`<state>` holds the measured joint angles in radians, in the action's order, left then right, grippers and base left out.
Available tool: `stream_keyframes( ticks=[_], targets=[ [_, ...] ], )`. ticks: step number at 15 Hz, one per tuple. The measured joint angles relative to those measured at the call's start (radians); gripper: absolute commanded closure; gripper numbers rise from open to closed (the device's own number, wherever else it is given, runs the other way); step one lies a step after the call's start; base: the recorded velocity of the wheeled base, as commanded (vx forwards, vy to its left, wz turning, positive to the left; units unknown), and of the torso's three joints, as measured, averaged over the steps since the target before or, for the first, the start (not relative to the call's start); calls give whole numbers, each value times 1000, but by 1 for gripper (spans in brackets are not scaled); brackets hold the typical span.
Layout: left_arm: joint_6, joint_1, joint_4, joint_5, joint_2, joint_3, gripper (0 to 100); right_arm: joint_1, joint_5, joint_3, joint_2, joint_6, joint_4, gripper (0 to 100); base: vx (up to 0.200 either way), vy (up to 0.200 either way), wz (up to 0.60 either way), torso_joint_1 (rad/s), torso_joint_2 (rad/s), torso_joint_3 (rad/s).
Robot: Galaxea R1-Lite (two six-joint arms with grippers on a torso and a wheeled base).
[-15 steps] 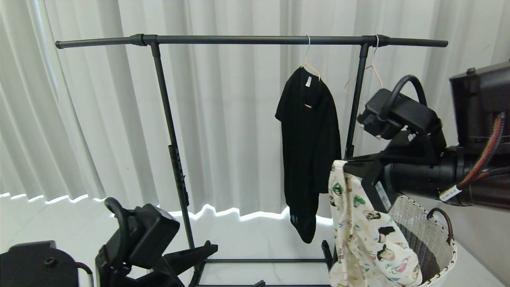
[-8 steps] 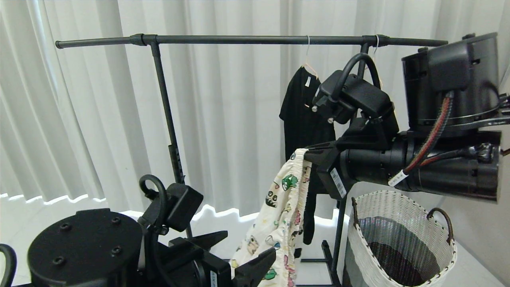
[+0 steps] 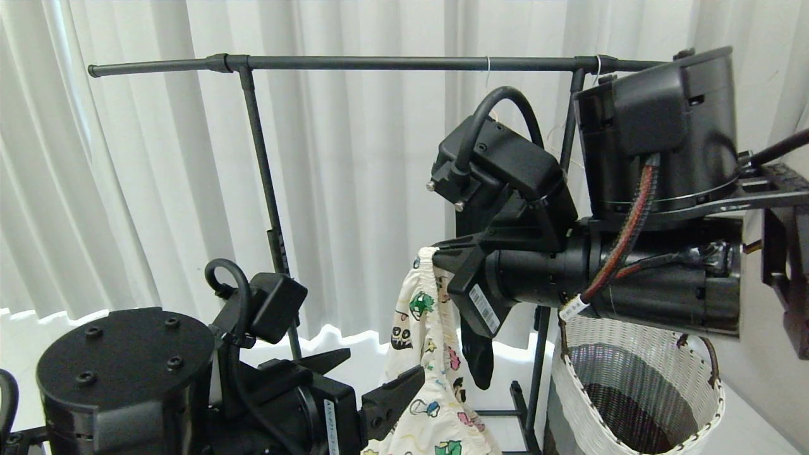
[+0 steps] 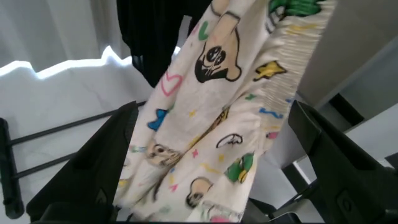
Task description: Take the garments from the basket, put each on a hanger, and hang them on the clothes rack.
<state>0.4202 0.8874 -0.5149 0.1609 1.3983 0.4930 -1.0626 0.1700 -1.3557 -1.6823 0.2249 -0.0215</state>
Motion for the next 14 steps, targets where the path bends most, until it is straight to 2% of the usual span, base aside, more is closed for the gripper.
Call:
stream_keyframes(
  ticks=[7, 12, 14],
  targets=[
    [0, -4, -1, 7, 27, 65, 0, -11, 1, -38, -29, 0, 0, 100, 0, 0, 0, 0, 0, 0],
    [-5, -77, 0, 119, 83, 45, 0, -16, 2, -53, -28, 0, 0, 100, 0, 0, 0, 0, 0, 0],
    [-26, -87, 0, 130, 97, 16, 0, -19, 1, -56, -27, 0, 0, 100, 0, 0, 0, 0, 0, 0]
  ],
)
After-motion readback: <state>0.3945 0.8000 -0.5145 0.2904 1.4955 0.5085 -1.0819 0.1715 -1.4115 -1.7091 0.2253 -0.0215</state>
